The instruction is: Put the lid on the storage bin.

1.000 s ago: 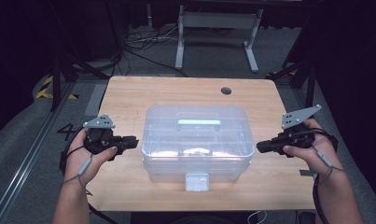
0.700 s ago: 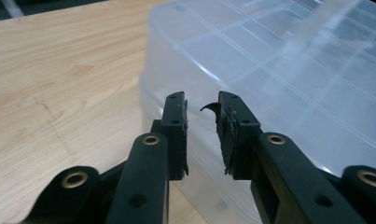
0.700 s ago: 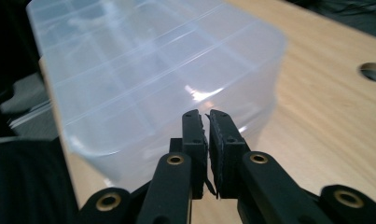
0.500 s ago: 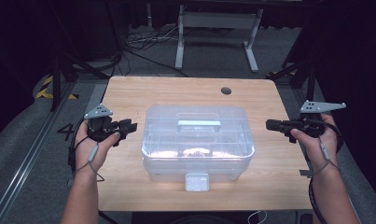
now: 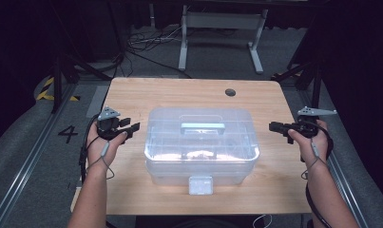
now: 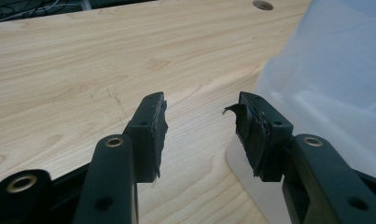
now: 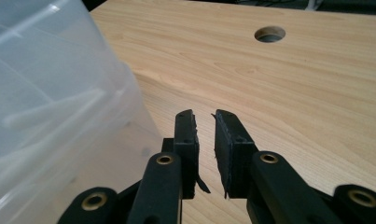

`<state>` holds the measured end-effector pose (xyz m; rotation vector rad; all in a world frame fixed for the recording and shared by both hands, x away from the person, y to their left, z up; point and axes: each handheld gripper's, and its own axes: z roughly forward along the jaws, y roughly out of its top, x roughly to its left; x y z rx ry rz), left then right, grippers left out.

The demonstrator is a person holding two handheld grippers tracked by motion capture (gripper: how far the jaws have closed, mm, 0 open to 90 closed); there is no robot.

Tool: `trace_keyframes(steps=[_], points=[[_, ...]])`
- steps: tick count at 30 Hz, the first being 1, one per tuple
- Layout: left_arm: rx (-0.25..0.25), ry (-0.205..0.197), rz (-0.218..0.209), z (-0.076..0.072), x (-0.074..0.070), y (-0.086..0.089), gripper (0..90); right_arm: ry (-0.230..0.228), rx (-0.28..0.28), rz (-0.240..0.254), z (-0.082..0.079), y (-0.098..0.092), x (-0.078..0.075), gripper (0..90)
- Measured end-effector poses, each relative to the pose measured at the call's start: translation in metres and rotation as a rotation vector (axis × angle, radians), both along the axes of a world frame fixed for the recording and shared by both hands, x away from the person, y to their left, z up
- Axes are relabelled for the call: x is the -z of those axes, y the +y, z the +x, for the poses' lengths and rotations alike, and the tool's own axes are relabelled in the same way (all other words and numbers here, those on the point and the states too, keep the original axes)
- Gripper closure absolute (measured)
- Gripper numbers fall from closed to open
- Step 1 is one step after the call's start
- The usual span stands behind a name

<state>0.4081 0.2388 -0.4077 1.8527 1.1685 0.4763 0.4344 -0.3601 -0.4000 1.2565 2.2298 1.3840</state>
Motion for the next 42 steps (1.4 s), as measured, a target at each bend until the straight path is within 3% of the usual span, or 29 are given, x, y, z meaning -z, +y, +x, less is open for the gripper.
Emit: trace_keyframes(steps=[12,18,22,28,32,36,42], points=[[-0.034,0.044,0.066,0.011,0.029,0.004,50.4,-0.011,0.067,-0.065,0.013,-0.004,0.034,74.4],[-0.033,0.07,0.142,0.012,0.041,0.001,50.2,-0.001,0.094,-0.104,0.017,-0.008,0.05,70.7],[-0.018,0.087,0.165,0.012,0.047,0.001,49.1,0.01,0.107,-0.117,0.018,-0.009,0.058,69.8],[0.021,0.12,0.188,0.012,0.051,0.003,44.9,0.001,0.105,-0.144,0.019,-0.008,0.065,67.1],[0.06,0.16,0.201,0.01,0.053,0.005,44.3,-0.002,0.061,-0.179,0.02,-0.005,0.071,63.9],[0.055,0.165,0.192,0.008,0.056,0.01,43.8,-0.005,0.045,-0.174,0.02,-0.003,0.073,61.4],[0.063,0.201,0.209,0.005,0.058,0.018,41.5,-0.003,0.047,-0.182,0.022,-0.004,0.079,48.3]])
